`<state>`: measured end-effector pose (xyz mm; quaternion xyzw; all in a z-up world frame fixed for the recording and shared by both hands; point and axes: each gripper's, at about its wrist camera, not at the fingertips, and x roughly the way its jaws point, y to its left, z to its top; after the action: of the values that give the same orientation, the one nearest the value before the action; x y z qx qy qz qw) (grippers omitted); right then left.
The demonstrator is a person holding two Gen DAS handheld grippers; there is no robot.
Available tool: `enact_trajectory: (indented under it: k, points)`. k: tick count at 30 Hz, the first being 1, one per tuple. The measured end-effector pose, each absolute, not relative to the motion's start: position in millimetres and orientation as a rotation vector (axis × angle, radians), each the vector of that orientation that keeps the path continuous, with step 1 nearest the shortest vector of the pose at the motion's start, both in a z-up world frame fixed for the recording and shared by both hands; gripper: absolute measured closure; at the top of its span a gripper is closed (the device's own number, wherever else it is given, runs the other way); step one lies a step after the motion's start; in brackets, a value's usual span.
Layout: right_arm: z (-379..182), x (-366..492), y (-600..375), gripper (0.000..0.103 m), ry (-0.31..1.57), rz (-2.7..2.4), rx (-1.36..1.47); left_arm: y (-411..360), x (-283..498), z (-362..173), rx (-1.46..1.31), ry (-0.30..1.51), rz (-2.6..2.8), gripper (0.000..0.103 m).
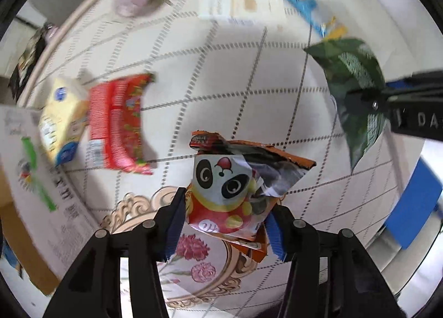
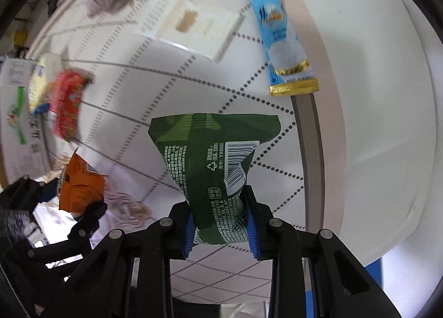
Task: Organize soft objects
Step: 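Carry both bags over the box and open both tools to drop them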
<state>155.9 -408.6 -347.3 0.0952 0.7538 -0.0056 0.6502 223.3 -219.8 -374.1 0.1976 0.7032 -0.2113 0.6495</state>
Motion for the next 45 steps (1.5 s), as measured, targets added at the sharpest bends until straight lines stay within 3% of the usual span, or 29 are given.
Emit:
enact_trajectory:
  k: [9, 15, 20, 25, 33, 45]
  points:
    - [-238, 161, -344, 0.071, 1.527, 0.153, 0.219, -132, 203, -245, 0.100, 1.499, -0.290, 0.054]
    - [-182, 171, -245, 0.071, 1.453, 0.318, 0.227, -43, 185, -190, -0.048, 1.414, -0.169, 0.054]
    - [-172, 191, -156, 0.071, 1.467, 0.405, 0.258, 31, 193, -173, -0.091, 1.382, -0.065, 0.054]
    - [-181, 209, -72, 0.071, 1.518, 0.408, 0.243, 99, 214, -177, -0.126, 1.401, -0.024, 0.054]
    - [-232, 255, 13, 0.071, 1.594, 0.327, 0.165, 171, 258, -239, -0.164, 1.499, -0.011, 0.054]
    - [-302, 310, 48, 0.071, 1.666, 0.223, 0.038, 192, 308, -304, -0.180, 1.623, -0.082, 0.054]
